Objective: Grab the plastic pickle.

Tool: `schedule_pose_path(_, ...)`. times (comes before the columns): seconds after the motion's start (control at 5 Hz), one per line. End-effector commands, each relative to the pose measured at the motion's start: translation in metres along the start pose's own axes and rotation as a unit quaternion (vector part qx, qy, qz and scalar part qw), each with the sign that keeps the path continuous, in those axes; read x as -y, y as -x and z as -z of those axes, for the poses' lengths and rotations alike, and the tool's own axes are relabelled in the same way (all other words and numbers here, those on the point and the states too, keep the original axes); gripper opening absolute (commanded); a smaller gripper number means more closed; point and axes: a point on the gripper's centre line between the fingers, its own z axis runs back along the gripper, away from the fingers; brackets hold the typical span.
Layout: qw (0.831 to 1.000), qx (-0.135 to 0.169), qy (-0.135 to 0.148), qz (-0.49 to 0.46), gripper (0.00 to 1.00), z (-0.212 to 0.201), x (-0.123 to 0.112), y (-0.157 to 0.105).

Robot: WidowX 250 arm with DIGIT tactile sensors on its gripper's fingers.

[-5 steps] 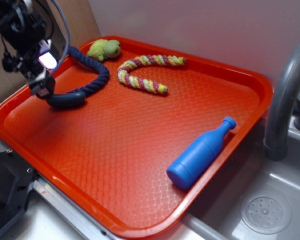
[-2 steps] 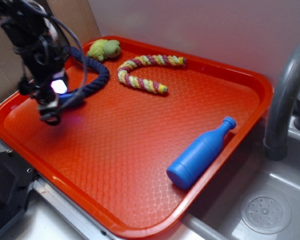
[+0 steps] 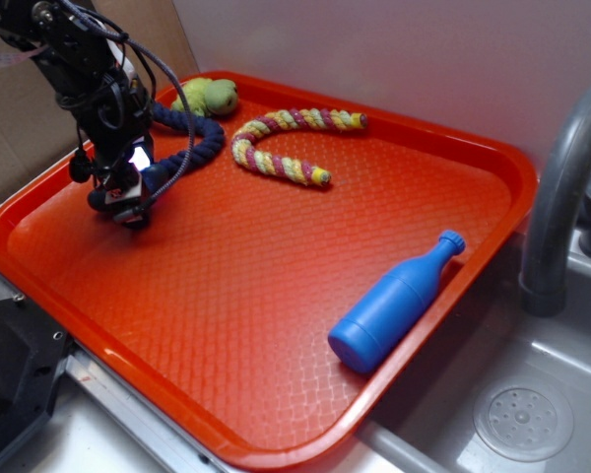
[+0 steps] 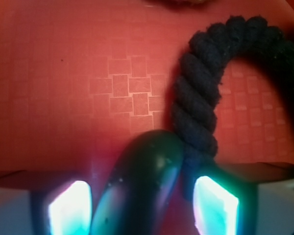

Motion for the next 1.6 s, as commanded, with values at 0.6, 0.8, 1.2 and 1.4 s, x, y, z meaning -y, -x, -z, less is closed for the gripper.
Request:
schedule_pose_path(0.6, 0.991, 0.122, -0.023, -0.046, 0.0, -0.133, 0.034, -0.026)
schedule_pose_path(0.8, 0.987, 0.091, -0.044, -0.129, 0.0, -0.183, 0.033, -0.028)
schedule_pose_path(1.2, 0.926, 0.061, 0.06, -0.366, 0.0, -0.237, 0.047, -0.043)
schedule_pose_path(1.4, 0.879, 0.02, 0.072, -0.47, 0.0, -0.234, 0.048, -0.037)
